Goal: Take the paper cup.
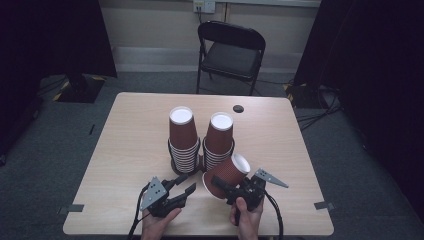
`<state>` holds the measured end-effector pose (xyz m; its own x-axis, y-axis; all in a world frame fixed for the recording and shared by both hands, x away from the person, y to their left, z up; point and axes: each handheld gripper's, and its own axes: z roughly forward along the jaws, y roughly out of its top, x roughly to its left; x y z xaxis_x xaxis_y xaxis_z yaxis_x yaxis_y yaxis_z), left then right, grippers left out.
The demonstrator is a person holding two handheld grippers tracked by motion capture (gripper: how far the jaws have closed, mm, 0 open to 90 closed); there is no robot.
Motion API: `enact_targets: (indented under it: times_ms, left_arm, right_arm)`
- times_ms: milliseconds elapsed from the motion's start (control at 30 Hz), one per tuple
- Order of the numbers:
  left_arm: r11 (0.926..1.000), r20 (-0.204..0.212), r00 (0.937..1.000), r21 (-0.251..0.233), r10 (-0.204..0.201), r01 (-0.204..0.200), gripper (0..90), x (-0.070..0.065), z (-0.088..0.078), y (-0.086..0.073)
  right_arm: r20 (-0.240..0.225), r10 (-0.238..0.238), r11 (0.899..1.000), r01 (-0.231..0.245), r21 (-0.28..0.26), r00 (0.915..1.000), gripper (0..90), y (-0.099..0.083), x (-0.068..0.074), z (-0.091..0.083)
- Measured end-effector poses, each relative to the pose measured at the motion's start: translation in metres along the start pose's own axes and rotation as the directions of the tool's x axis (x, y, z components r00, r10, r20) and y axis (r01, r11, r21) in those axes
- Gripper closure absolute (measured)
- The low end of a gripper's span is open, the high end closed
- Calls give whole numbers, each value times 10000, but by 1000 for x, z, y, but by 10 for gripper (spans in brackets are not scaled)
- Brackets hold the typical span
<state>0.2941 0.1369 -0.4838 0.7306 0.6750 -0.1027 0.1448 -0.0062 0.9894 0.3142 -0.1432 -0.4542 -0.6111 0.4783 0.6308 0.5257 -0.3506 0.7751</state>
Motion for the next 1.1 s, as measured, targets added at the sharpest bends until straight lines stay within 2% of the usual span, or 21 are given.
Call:
enact_targets:
  times_ms: [67, 167, 267, 367, 467, 633, 767, 800, 867, 1100]
  left_arm:
    - [9999, -2, 9999, -24, 124, -124, 538, -1, 0, 0]
    - [9997, 251, 9996, -205, 154, -149, 538, -4, 3, 0]
    - [9994, 488, 9988, -343, 102, -85, 538, -6, 7, -2]
    - [9989, 529, 9985, -450, 121, -97, 537, -7, 11, -4]
    - [9974, 647, 9979, -710, -51, 97, 541, -9, 14, -5]
    - [9946, 587, 9983, -1035, 44, 17, 562, -12, 15, -4]
    - [9911, 740, 9973, -1328, 18, 81, 570, -13, 16, -2]
    - [9907, 762, 9971, -1351, -49, 152, 572, -14, 17, -2]
    - [9907, 691, 9976, -1355, 15, 79, 587, -14, 18, -2]
    - [9883, 616, 9980, -1521, 170, -74, 611, -15, 21, -1]
  right_arm:
    - [-142, 188, 9998, -188, 29, 9997, 131, -3, 0, 1]
    - [-282, 455, 9990, -454, 25, 9986, 131, -5, -1, 1]
    - [-684, 1015, 9948, -1013, 62, 9925, 131, -9, -4, 2]
    - [-900, 1432, 9897, -1419, 207, 9856, 131, -13, -5, 3]
    - [-1057, 1610, 9869, -1588, 287, 9813, 132, -14, -4, 4]
    - [-1226, 1861, 9819, -1801, 583, 9748, 131, -19, -2, 7]
    - [-1377, 2075, 9771, -1986, 759, 9685, 131, -21, -2, 10]
    - [-1422, 2107, 9763, -2009, 800, 9672, 131, -22, -2, 11]
    - [-1567, 2249, 9718, -2098, 1076, 9617, 130, -23, -2, 13]
    - [-1861, 2478, 9639, -2226, 1462, 9508, 130, -27, 1, 19]
